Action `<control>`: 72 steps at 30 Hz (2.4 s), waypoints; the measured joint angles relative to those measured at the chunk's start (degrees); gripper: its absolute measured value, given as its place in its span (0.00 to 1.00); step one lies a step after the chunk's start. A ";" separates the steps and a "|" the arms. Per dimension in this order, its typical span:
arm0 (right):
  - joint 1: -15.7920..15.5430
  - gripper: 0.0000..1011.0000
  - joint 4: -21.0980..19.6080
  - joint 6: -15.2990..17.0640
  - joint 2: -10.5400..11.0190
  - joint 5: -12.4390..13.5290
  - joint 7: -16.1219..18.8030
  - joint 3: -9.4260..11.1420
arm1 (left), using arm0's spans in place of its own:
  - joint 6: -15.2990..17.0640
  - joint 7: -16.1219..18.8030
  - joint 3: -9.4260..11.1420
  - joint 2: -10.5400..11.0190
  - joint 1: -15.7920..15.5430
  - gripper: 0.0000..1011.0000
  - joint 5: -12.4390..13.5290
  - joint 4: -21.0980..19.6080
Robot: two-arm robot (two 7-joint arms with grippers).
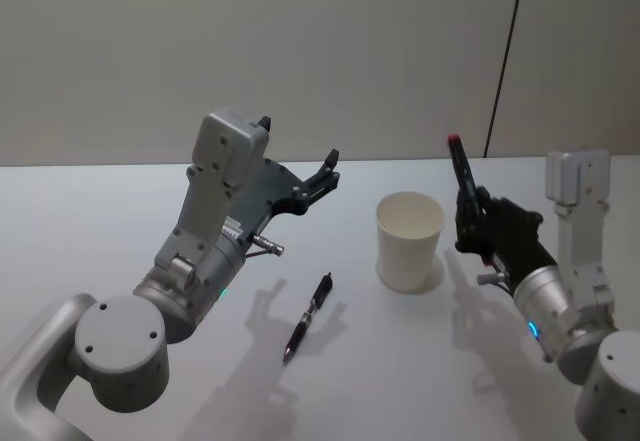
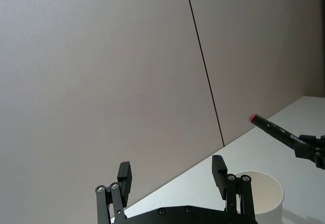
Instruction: Place the pen into the pen holder.
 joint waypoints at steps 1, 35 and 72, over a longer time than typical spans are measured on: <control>0.02 0.17 -0.01 -0.58 -0.08 -0.13 0.13 -0.09 | 0.00 0.00 0.00 0.00 0.00 1.00 0.00 0.00; 8.60 0.17 11.20 -12.98 -5.02 -8.68 -1.80 -1.95 | 0.00 0.00 0.00 0.00 0.00 1.00 0.00 0.00; 17.92 0.17 32.88 -32.32 -6.69 -12.90 3.42 -1.20 | 0.00 0.00 0.00 0.00 0.00 1.00 0.00 0.00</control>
